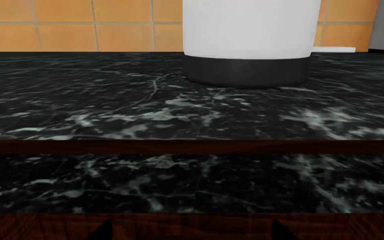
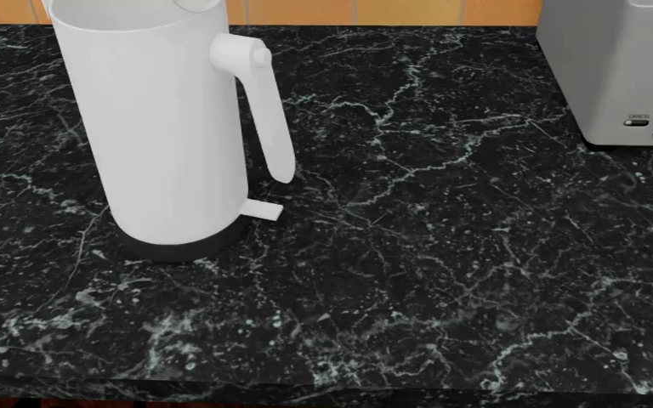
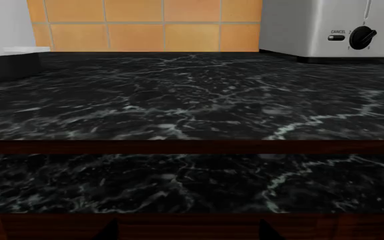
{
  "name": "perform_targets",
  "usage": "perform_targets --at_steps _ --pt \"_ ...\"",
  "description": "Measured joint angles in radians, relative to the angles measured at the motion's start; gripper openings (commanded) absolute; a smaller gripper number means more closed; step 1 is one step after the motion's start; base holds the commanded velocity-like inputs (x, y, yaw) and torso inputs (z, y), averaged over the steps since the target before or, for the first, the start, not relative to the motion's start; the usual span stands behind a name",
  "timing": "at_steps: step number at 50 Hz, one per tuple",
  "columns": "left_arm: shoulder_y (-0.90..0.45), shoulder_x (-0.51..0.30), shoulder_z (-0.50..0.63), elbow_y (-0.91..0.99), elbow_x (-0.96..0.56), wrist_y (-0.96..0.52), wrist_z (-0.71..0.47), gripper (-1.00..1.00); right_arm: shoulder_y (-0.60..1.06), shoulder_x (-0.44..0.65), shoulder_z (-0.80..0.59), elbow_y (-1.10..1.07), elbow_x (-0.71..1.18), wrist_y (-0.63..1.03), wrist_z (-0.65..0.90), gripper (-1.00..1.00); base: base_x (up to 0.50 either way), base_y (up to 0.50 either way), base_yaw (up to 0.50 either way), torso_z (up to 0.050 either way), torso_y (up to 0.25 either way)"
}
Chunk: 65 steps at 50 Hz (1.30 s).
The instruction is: Close the lid of the electric kettle.
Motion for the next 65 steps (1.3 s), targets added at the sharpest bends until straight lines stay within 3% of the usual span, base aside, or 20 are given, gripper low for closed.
perform_targets --at_steps 32,53,65 --pt "-0.022 -0.059 0.081 0.027 -0.047 -0.067 -0.076 1.00 0.031 0.059 -0.078 0.068 0.040 -0.031 0.057 1.00 0.00 0.00 0.00 0.000 0.000" --pt "-0.028 -0.086 0.111 0.018 -0.073 -0.062 -0.110 1.00 0.044 0.086 -0.118 0.085 0.055 -0.034 0.085 1.00 -0.48 0.00 0.00 0.000 0.000" --pt "-0.027 -0.099 0.127 0.017 -0.086 -0.061 -0.126 1.00 0.045 0.098 -0.131 0.084 0.078 -0.029 0.096 1.00 0.00 0.00 0.00 0.000 0.000"
